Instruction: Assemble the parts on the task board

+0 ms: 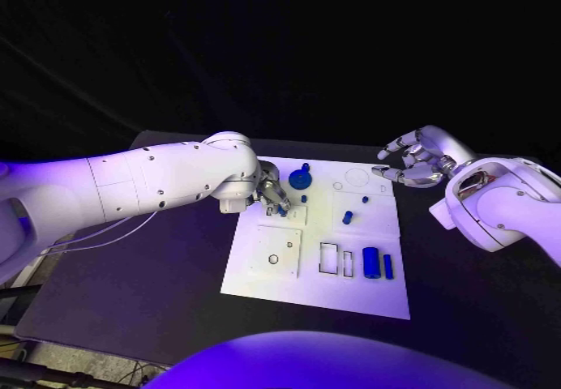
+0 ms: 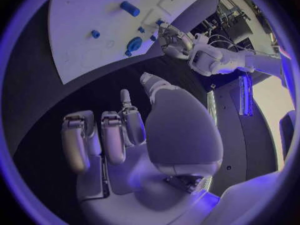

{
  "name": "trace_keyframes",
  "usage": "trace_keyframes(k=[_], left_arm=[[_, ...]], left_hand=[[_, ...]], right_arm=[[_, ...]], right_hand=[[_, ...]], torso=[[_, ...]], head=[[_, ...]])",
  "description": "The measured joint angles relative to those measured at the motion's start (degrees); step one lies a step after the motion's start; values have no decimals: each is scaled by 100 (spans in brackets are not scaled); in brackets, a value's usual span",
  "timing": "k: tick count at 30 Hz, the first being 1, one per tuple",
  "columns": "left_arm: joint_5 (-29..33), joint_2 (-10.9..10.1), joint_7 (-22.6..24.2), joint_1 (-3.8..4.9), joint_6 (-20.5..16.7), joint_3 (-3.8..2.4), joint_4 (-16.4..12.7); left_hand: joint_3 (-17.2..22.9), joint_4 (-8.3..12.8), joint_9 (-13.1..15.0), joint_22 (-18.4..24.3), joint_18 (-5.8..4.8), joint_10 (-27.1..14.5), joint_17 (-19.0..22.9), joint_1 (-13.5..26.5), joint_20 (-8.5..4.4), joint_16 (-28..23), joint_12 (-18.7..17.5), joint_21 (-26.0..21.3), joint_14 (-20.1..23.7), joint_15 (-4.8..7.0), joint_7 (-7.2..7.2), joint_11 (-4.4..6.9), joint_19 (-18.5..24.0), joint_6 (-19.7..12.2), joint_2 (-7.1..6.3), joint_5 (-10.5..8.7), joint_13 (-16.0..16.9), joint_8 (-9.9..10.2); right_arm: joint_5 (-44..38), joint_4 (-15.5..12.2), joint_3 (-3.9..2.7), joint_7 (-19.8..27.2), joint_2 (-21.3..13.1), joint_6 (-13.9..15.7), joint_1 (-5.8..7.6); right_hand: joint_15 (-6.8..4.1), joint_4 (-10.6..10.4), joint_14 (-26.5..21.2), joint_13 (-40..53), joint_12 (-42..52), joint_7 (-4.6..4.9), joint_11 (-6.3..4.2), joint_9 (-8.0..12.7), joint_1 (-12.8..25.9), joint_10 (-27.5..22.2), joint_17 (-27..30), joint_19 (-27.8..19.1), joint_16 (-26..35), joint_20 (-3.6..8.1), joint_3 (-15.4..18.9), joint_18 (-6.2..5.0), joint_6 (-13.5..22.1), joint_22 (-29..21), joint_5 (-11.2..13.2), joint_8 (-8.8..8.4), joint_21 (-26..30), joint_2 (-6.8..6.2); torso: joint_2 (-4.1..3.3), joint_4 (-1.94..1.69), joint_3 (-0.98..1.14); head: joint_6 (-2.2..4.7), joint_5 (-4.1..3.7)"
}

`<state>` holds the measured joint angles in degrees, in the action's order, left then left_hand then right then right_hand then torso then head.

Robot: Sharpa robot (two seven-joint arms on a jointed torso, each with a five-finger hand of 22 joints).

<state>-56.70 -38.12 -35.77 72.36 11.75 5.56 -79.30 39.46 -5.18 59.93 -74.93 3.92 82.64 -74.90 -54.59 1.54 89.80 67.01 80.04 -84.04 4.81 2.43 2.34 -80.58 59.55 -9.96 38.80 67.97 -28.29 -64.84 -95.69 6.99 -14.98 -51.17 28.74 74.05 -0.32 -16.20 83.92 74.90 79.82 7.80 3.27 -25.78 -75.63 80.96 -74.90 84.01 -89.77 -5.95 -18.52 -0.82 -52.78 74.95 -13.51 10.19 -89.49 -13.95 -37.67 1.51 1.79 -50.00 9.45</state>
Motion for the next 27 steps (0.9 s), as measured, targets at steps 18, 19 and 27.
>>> trace_keyframes(k=[18, 19, 27], left_arm=[[-8, 21, -7, -4, 60, 9, 17], [-9, 23, -8, -5, 61, 10, 19], [-14, 38, -20, -6, 69, 12, 25]], left_hand=[[0, 0, -2, 1, 0, -1, -4, -8, 0, 0, 0, 0, 0, 0, 0, -1, 0, 1, 8, -2, 7, 4], [0, 0, -2, 1, 0, -1, -4, -9, 0, 0, 0, 0, 0, 0, 0, -1, 0, 1, 9, -2, 7, 4], [0, 0, -3, 1, 0, -1, -4, -13, 0, 0, 0, 0, 0, 0, 0, -1, 0, 1, 13, -20, 6, 4]], right_arm=[[2, 4, 0, 0, 3, -1, -2], [2, 4, 0, 0, 3, -1, -2], [3, 5, 0, 0, 4, -1, -2]], right_hand=[[0, 0, 0, 5, 0, 0, 0, -11, 0, 0, 0, 0, 0, 0, 0, 0, 0, -1, 0, 0, 0, 0], [0, 0, 0, 4, 0, 0, 0, -11, 0, 0, 0, 0, 0, 0, 0, 0, 0, -1, 0, 0, 0, 0], [0, 0, 0, 4, 0, 0, 0, -10, 0, 0, -1, 0, 0, 0, 0, 0, 0, -2, 0, 0, 0, 0]], torso=[[5, 3, -1], [5, 3, 0], [4, 2, 3]], head=[[-1, 3], [-1, 3], [-1, 3]])
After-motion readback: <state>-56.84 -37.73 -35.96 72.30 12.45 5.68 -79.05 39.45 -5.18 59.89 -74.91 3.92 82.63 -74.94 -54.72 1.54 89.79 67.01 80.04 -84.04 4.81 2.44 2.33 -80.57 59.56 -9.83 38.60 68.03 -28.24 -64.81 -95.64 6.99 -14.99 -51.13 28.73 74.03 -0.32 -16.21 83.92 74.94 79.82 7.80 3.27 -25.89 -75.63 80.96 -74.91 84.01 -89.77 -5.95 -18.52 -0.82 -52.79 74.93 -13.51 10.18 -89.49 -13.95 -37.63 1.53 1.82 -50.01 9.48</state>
